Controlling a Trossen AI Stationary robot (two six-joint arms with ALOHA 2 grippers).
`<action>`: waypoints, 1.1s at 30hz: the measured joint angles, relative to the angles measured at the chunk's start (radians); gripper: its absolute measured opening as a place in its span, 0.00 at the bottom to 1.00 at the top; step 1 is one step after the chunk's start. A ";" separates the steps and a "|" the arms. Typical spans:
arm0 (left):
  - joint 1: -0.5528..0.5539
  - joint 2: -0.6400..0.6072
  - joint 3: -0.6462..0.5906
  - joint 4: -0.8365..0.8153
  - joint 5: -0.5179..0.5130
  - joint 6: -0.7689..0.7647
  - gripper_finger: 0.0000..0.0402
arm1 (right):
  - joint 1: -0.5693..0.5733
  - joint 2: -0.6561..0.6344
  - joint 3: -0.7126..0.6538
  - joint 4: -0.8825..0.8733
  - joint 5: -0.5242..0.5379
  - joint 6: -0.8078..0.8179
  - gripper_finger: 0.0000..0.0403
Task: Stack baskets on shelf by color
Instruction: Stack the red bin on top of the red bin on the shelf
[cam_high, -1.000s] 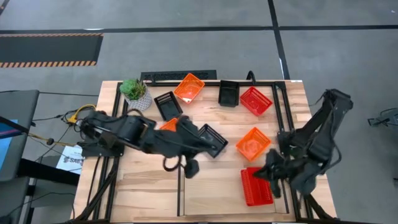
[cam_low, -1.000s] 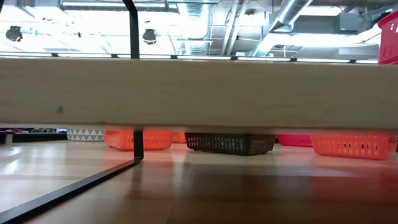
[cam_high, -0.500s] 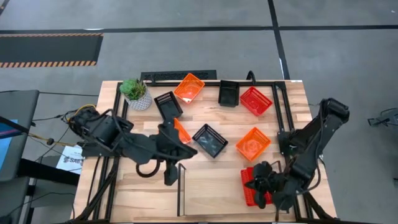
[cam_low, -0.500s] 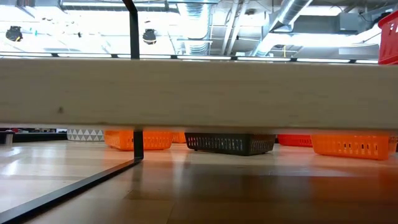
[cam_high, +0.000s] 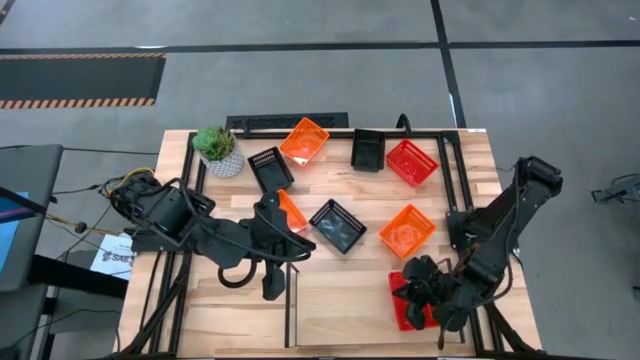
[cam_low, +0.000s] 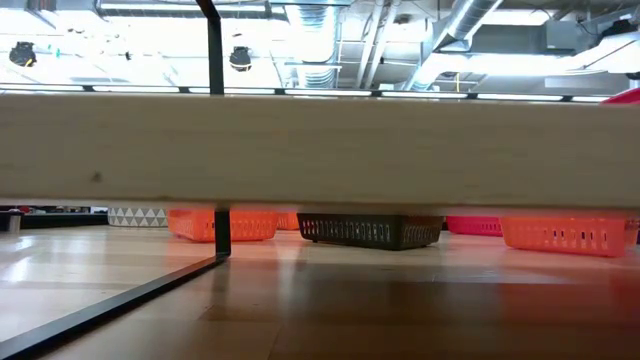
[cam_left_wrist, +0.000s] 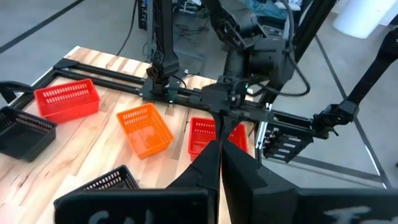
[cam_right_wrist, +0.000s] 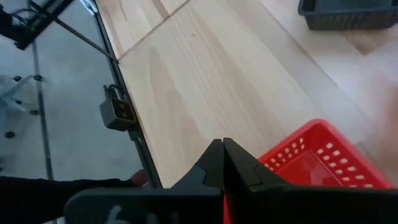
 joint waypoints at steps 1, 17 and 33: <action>0.000 0.000 0.000 -0.005 0.000 0.000 0.00 | -0.001 -0.012 0.000 -0.006 0.004 0.000 0.03; 0.152 0.001 0.000 -0.026 -0.157 0.029 0.10 | -0.343 -0.276 0.000 -0.482 0.067 -0.075 0.09; 0.191 0.001 -0.001 -0.156 -0.091 -0.129 0.48 | -1.083 -0.110 -0.024 -0.512 -0.009 -0.778 0.54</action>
